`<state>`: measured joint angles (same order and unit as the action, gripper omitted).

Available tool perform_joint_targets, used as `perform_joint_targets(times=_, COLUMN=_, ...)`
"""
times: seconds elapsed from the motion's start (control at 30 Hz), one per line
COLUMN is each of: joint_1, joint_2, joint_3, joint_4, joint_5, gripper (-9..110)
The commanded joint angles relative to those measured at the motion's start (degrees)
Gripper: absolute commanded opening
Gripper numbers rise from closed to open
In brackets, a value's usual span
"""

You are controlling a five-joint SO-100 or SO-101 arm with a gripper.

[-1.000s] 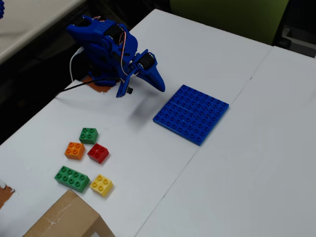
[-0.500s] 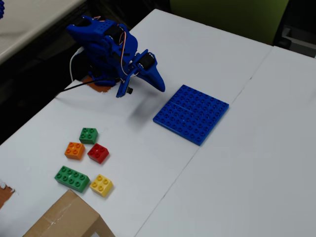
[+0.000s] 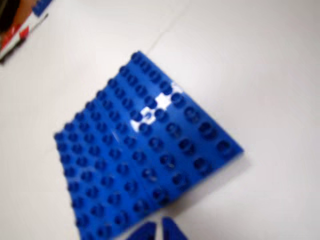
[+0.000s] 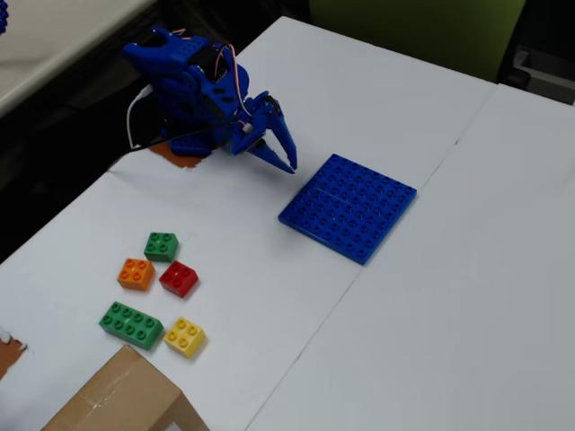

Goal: Pick up the 2x2 green block and go up the 8x8 blue block.

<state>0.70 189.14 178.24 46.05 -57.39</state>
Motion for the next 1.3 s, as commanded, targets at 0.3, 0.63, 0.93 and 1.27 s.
perform_joint_targets(times=0.3, joint_1=11.8, joint_2=-3.4, joint_3=-21.0, joint_4=39.2, joint_5=-51.2, gripper=0)
perform_joint_targets(times=0.63, joint_1=19.2, joint_2=-40.3, joint_3=-58.7, joint_4=55.4, joint_5=-50.3, gripper=0)
perform_joint_targets(times=0.93, joint_1=37.8, joint_2=-61.0, joint_3=-73.9, joint_4=57.4, joint_5=-57.5, gripper=1)
perform_joint_targets(times=1.27, joint_1=57.0, joint_2=-76.6, joint_3=-81.8, joint_4=49.3, joint_5=-61.3, gripper=13)
